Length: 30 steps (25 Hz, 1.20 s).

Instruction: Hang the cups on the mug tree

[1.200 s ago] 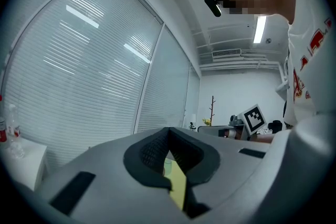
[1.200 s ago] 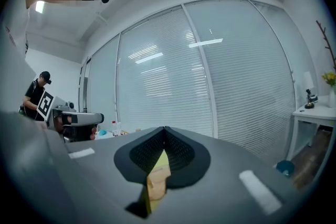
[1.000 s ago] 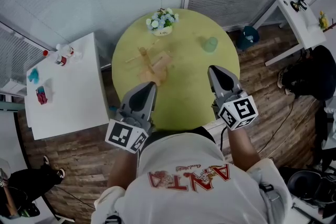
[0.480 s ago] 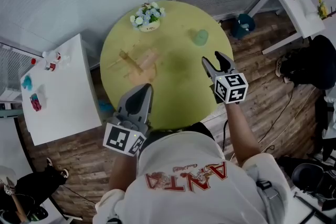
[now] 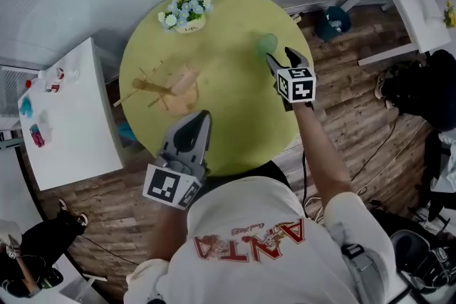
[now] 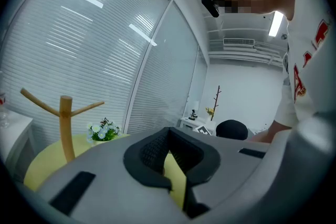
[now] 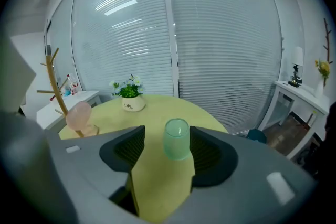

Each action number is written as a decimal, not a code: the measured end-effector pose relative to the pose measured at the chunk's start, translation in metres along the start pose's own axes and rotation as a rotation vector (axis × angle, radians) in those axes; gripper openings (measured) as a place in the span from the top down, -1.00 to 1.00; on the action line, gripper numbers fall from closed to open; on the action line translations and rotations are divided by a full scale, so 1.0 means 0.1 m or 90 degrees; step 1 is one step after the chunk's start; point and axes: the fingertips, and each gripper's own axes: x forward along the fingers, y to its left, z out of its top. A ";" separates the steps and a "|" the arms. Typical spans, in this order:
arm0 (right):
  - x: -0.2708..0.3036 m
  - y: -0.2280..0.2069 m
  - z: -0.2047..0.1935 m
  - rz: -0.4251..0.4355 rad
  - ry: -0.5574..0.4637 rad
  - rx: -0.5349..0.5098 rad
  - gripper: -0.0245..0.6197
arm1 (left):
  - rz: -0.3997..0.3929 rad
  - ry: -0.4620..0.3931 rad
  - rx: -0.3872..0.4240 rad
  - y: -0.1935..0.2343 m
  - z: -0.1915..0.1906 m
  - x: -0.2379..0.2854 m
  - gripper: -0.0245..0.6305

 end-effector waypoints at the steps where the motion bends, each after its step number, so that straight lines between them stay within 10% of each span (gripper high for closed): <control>1: 0.09 -0.03 -0.04 0.006 0.010 -0.005 0.17 | 0.003 0.006 -0.001 0.01 -0.03 0.08 0.90; 14: 0.82 -0.21 -0.20 0.056 0.050 -0.051 -0.05 | 0.004 0.042 -0.013 0.02 -0.29 0.88 0.90; 30: 0.34 0.21 0.15 0.082 -0.026 -0.054 0.09 | 0.033 0.018 -0.009 0.20 -0.13 0.47 0.90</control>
